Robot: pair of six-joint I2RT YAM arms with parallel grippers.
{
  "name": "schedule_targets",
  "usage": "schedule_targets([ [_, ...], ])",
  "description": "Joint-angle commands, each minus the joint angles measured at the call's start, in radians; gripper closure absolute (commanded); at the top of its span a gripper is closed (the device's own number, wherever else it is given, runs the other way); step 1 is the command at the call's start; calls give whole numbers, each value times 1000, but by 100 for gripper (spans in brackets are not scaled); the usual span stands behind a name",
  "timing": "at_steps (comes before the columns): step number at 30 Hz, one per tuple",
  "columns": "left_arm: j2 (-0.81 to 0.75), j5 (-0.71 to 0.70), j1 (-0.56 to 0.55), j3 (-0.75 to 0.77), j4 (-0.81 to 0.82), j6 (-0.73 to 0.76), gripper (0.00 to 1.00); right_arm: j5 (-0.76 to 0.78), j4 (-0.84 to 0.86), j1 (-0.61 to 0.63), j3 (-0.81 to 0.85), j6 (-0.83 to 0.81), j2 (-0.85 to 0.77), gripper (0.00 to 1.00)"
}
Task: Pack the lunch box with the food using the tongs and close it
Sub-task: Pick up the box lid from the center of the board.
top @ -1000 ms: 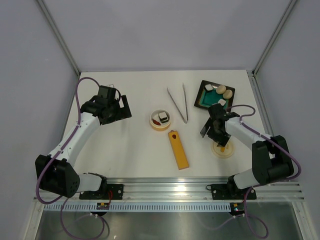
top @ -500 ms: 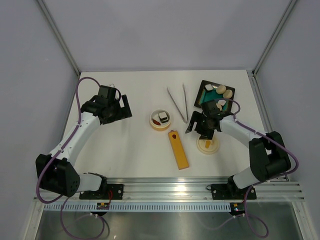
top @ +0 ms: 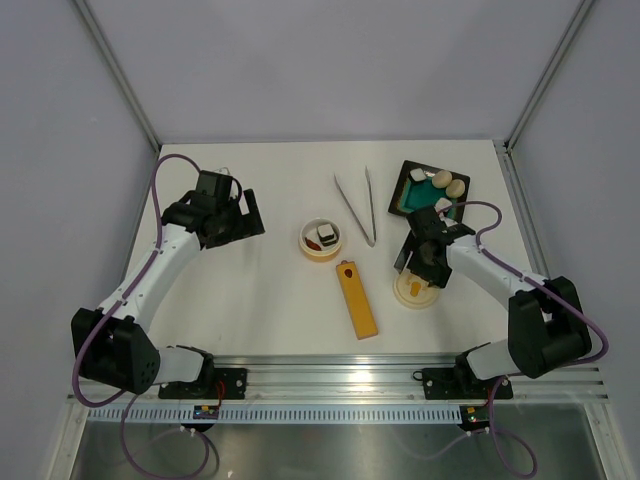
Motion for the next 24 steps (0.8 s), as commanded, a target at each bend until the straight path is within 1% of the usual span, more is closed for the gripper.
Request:
schedule_targets([
  [1,6,24,4,-7,36,-5,1,40,-36,-1,-27,57,-12,16],
  [8,14,24,4,-5,38,-8,1,43,-35,0,-32,36,34,18],
  [14,12,24,4,-10,38,-8,1,-27,19,0,-38,-3,72,19],
  [22,8,19,4,-7,33,-5,1,-46,60,-7,-32,-26,132,19],
  [24,4,19,4,-8,33,-5,1,-55,74,-9,-44,-24,131,22],
])
